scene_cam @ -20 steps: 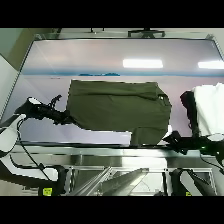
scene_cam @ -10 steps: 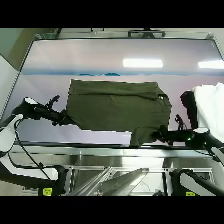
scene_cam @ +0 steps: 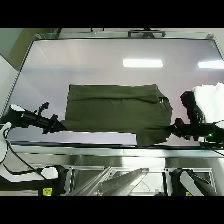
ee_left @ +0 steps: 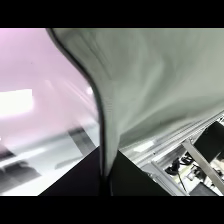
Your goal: Fold the shirts.
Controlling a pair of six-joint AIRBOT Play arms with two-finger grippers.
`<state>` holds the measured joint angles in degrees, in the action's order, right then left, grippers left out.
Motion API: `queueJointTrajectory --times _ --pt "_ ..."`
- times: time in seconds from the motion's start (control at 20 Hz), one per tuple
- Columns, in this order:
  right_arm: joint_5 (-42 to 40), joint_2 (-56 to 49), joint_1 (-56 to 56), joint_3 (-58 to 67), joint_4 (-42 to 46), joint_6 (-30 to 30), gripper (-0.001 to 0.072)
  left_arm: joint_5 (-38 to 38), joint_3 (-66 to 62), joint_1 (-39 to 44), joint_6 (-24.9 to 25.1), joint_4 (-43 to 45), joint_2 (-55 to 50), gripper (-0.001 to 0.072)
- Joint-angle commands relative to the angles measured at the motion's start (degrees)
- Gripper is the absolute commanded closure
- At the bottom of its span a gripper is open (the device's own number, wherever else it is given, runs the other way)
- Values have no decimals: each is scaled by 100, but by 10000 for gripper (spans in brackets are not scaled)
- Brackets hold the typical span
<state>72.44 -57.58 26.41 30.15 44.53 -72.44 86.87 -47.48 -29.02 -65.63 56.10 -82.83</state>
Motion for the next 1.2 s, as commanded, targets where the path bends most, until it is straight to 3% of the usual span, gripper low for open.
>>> queueJointTrajectory --times 0.0,0.15,0.3,0.7,0.9,1.1,1.15 --pt "422 168 125 319 -297 186 695 140 66 13 -160 66 367 689" --pt "363 127 109 817 -1294 444 695 162 -538 358 -415 68 739 688" --pt "-57 -330 -138 1552 -1547 522 695 142 -1561 789 -568 92 579 688" --pt "-1381 -3012 -1261 3475 -1502 977 695 -671 -3849 1508 -682 90 -1464 689" --pt "-1353 -4175 -1307 3960 -1504 1187 695 -452 -4782 1668 -579 92 -2656 690" --pt "-1285 -4566 -1305 3971 -1480 1432 694 133 -5624 1751 -581 85 -3532 690" --pt "-1250 -4553 -1294 3995 -1484 1545 663 295 -5814 1755 -586 81 -3657 689"
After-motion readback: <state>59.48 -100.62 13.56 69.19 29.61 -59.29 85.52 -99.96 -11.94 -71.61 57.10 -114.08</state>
